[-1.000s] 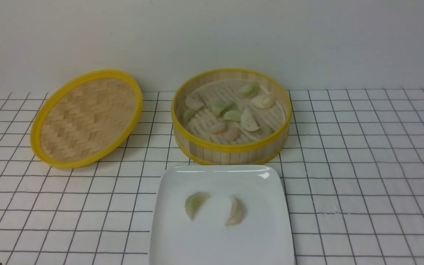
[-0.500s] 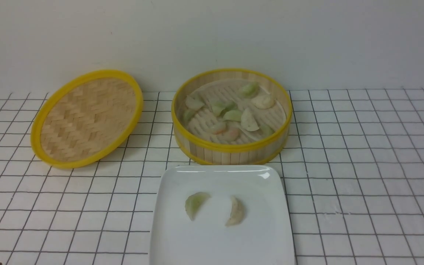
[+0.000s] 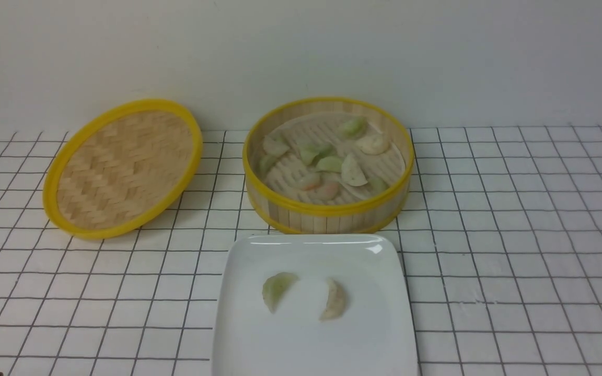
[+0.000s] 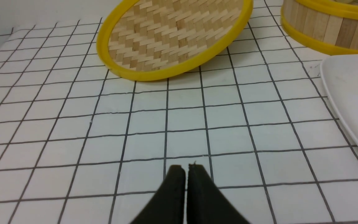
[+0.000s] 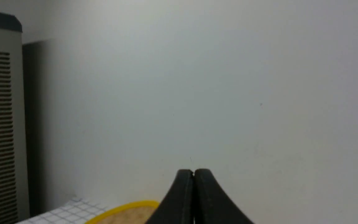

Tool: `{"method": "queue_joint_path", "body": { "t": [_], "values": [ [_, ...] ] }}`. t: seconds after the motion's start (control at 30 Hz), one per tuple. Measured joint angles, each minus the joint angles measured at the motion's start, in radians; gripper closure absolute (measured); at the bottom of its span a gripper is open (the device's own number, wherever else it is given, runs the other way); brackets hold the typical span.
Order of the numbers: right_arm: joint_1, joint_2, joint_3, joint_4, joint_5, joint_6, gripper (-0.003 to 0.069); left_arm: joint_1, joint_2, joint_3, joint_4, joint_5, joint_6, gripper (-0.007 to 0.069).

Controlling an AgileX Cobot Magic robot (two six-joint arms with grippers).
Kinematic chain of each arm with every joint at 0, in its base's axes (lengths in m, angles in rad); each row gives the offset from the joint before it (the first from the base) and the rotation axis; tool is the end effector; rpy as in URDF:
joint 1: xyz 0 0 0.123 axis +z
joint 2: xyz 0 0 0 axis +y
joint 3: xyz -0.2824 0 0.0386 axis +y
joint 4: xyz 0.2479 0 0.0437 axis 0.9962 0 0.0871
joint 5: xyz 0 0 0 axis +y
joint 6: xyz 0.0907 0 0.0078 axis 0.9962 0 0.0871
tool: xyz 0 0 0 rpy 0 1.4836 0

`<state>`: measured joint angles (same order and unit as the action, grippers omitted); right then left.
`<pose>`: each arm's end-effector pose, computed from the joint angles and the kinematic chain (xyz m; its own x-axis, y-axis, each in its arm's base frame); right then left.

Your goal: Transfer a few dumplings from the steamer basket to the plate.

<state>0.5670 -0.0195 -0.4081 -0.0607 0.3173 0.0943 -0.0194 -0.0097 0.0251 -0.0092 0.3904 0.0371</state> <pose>0.0124 0.0059 0.3164 0.1468 0.1368 -0.9797 -0.5271 0.8489 0.0396 0.0522 -0.0013 0.1701 -0.3124 0.0347 -0.9493 0.0317 0.9992 0.0261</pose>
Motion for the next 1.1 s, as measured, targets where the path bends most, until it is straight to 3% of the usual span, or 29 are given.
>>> {"method": "queue_joint_path", "body": {
  "t": [0.13, 0.3, 0.47, 1.1],
  "values": [
    [-0.118, 0.000, 0.083, 0.005, 0.006, -0.002, 0.0673, 0.000, 0.000, 0.000, 0.000, 0.000, 0.000, 0.0631],
    [-0.363, 0.000, 0.251, 0.005, 0.039, -0.002, 0.0673, 0.000, 0.000, 0.000, -0.002, 0.000, 0.000, 0.0631],
    [-0.492, 0.000, 0.382, 0.006, 0.072, -0.002, 0.0673, 0.000, 0.000, 0.000, -0.003, 0.000, 0.000, 0.0631],
    [-0.519, 0.002, 0.427, 0.010, 0.079, -0.002, 0.0673, 0.000, 0.000, 0.000, -0.006, -0.001, 0.000, 0.0631]
  ]
}}
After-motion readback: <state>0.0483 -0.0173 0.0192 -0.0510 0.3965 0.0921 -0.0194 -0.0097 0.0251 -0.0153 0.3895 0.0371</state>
